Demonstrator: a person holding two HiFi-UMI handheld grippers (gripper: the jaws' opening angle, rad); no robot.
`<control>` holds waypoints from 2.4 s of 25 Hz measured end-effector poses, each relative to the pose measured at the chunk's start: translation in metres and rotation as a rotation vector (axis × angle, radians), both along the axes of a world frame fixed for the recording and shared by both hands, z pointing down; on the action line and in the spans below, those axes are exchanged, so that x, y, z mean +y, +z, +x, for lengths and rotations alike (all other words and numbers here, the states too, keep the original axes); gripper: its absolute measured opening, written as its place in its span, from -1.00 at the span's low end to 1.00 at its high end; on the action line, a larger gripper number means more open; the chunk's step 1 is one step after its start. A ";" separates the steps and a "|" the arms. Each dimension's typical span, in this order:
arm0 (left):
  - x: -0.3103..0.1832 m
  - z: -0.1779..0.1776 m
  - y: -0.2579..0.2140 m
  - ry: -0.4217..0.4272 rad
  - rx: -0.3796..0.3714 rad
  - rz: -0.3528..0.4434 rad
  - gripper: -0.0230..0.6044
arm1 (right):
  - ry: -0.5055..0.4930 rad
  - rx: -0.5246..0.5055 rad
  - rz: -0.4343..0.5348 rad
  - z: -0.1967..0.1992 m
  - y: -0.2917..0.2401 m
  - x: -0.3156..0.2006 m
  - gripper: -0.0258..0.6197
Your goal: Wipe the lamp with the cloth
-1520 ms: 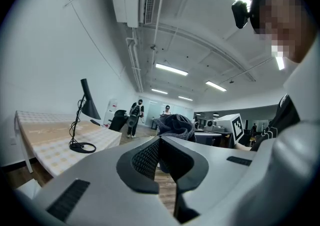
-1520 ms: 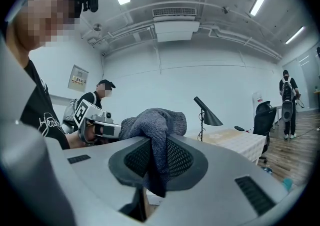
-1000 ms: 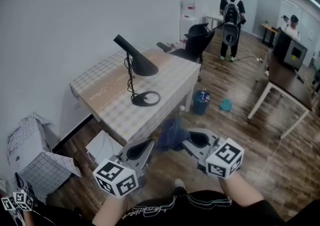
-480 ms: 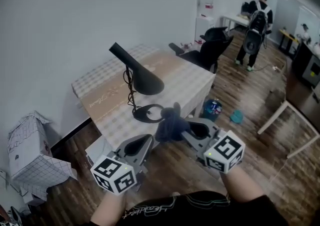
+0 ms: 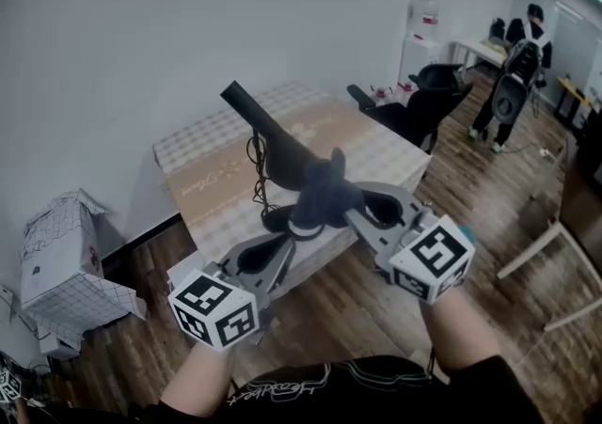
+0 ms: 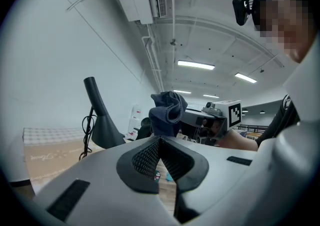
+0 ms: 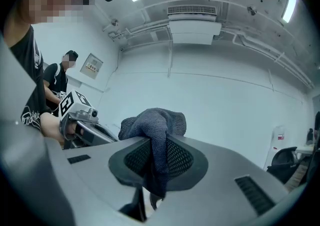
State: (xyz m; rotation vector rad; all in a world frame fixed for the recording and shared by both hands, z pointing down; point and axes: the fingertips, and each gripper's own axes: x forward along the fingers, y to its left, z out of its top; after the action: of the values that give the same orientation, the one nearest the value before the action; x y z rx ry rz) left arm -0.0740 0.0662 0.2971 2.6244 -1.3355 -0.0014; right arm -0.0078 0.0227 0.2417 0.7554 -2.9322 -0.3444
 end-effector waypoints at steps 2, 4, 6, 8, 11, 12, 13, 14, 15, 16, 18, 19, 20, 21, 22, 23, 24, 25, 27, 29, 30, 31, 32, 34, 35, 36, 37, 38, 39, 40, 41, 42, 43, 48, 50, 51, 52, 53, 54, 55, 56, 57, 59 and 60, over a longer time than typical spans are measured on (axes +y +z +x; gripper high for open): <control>-0.006 -0.005 -0.002 -0.006 -0.005 0.000 -0.93 | -0.008 -0.013 0.014 -0.006 -0.008 -0.007 -0.74; -0.012 -0.010 -0.004 -0.011 -0.016 0.005 -0.93 | -0.013 -0.021 0.031 -0.012 -0.015 -0.013 -0.74; -0.019 -0.017 -0.008 -0.014 -0.018 0.015 -0.93 | -0.010 -0.022 0.055 -0.018 -0.023 -0.021 -0.74; -0.029 -0.024 -0.012 -0.015 -0.018 0.026 -0.93 | -0.002 -0.019 0.080 -0.024 -0.030 -0.030 -0.74; -0.045 -0.037 -0.017 -0.016 -0.019 0.038 -0.93 | 0.007 -0.019 0.106 -0.034 -0.040 -0.045 -0.74; -0.050 -0.042 -0.018 -0.016 -0.019 0.042 -0.93 | 0.010 -0.019 0.112 -0.037 -0.043 -0.051 -0.74; -0.057 -0.049 -0.019 -0.017 -0.018 0.044 -0.93 | 0.013 -0.018 0.118 -0.042 -0.046 -0.057 -0.74; -0.064 -0.056 -0.020 -0.019 -0.016 0.047 -0.93 | 0.015 -0.016 0.124 -0.047 -0.049 -0.063 -0.74; -0.071 -0.063 -0.021 -0.022 -0.013 0.049 -0.93 | 0.017 -0.013 0.131 -0.052 -0.052 -0.070 -0.74; -0.078 -0.070 -0.022 -0.024 -0.009 0.050 -0.93 | 0.017 -0.009 0.139 -0.058 -0.055 -0.076 -0.74; -0.092 -0.083 -0.023 -0.025 -0.003 0.054 -0.93 | 0.017 -0.007 0.157 -0.070 -0.063 -0.088 -0.74; -0.098 -0.089 -0.024 -0.024 -0.001 0.055 -0.93 | 0.017 -0.009 0.166 -0.077 -0.067 -0.093 -0.74; -0.104 -0.095 -0.024 -0.023 0.000 0.057 -0.93 | 0.017 -0.013 0.174 -0.084 -0.071 -0.098 -0.74; -0.110 -0.102 -0.024 -0.021 0.002 0.058 -0.93 | 0.016 -0.018 0.181 -0.092 -0.074 -0.103 -0.74; -0.116 -0.108 -0.024 -0.020 0.004 0.058 -0.93 | 0.013 -0.022 0.186 -0.100 -0.076 -0.107 -0.74; -0.121 -0.114 -0.023 -0.019 0.005 0.057 -0.93 | 0.010 -0.026 0.191 -0.108 -0.079 -0.111 -0.74; -0.126 -0.119 -0.023 -0.017 0.005 0.056 -0.93 | 0.007 -0.029 0.196 -0.116 -0.081 -0.115 -0.74; -0.131 -0.124 -0.022 -0.015 0.006 0.055 -0.93 | 0.004 -0.033 0.202 -0.123 -0.083 -0.118 -0.74; -0.138 -0.132 -0.022 -0.012 0.006 0.054 -0.93 | 0.001 -0.036 0.213 -0.137 -0.085 -0.124 -0.74; -0.144 -0.140 -0.020 -0.010 0.008 0.052 -0.93 | -0.005 -0.036 0.218 -0.149 -0.086 -0.129 -0.74; -0.147 -0.145 -0.019 -0.010 0.009 0.051 -0.93 | -0.008 -0.034 0.219 -0.156 -0.085 -0.131 -0.74; -0.150 -0.150 -0.018 -0.011 0.011 0.051 -0.93 | -0.010 -0.030 0.221 -0.163 -0.084 -0.133 -0.74; -0.152 -0.156 -0.017 -0.014 0.014 0.050 -0.93 | -0.011 -0.025 0.222 -0.169 -0.083 -0.135 -0.74; -0.156 -0.167 -0.014 -0.018 0.020 0.048 -0.93 | -0.012 -0.012 0.220 -0.182 -0.079 -0.139 -0.74; -0.158 -0.173 -0.013 -0.020 0.023 0.047 -0.93 | -0.009 -0.004 0.224 -0.187 -0.078 -0.141 -0.74; -0.159 -0.177 -0.012 -0.021 0.024 0.046 -0.93 | -0.003 0.008 0.227 -0.191 -0.076 -0.144 -0.74; -0.160 -0.182 -0.011 -0.022 0.026 0.045 -0.93 | 0.004 0.021 0.226 -0.193 -0.073 -0.147 -0.74; -0.161 -0.185 -0.010 -0.023 0.028 0.043 -0.93 | 0.008 0.028 0.221 -0.196 -0.070 -0.149 -0.74; -0.162 -0.187 -0.008 -0.024 0.032 0.040 -0.93 | 0.007 0.028 0.217 -0.199 -0.069 -0.151 -0.74; -0.163 -0.189 -0.006 -0.023 0.035 0.037 -0.93 | 0.008 0.026 0.214 -0.202 -0.068 -0.152 -0.74; -0.163 -0.189 -0.004 -0.022 0.037 0.035 -0.93 | 0.009 0.026 0.212 -0.204 -0.066 -0.154 -0.74; -0.163 -0.189 -0.003 -0.020 0.039 0.035 -0.93 | 0.013 0.031 0.210 -0.205 -0.063 -0.156 -0.74; -0.163 -0.190 -0.002 -0.018 0.041 0.035 -0.93 | 0.018 0.038 0.208 -0.205 -0.060 -0.158 -0.74; -0.165 -0.198 0.003 -0.015 0.042 0.033 -0.93 | 0.035 0.043 0.196 -0.213 -0.051 -0.161 -0.74; -0.166 -0.198 0.006 -0.011 0.049 0.027 -0.93 | 0.047 0.048 0.189 -0.212 -0.046 -0.164 -0.74; -0.166 -0.197 0.008 -0.007 0.052 0.024 -0.93 | 0.054 0.050 0.187 -0.212 -0.044 -0.165 -0.74; -0.166 -0.195 0.009 -0.004 0.053 0.021 -0.93 | 0.060 0.052 0.185 -0.211 -0.041 -0.166 -0.74; -0.166 -0.194 0.011 0.000 0.054 0.017 -0.93 | 0.067 0.055 0.183 -0.210 -0.039 -0.167 -0.74; -0.166 -0.193 0.013 0.003 0.053 0.013 -0.93 | 0.074 0.058 0.181 -0.210 -0.036 -0.168 -0.74; -0.165 -0.192 0.015 0.006 0.051 0.011 -0.93 | 0.081 0.062 0.181 -0.208 -0.032 -0.169 -0.74; -0.164 -0.191 0.017 0.008 0.049 0.008 -0.93 | 0.088 0.067 0.181 -0.207 -0.028 -0.169 -0.74; -0.163 -0.190 0.019 0.009 0.049 0.005 -0.93 | 0.094 0.070 0.179 -0.206 -0.024 -0.169 -0.74; -0.160 -0.188 0.021 0.010 0.050 0.003 -0.93 | 0.102 0.072 0.171 -0.203 -0.018 -0.168 -0.74; -0.158 -0.188 0.022 0.009 0.050 0.002 -0.93 | 0.106 0.072 0.167 -0.201 -0.015 -0.167 -0.74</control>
State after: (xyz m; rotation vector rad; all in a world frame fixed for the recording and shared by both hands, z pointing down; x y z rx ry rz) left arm -0.2616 -0.0918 0.3189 2.6139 -1.3075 -0.0670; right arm -0.2091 -0.1447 0.2269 0.8954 -2.8084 -0.5987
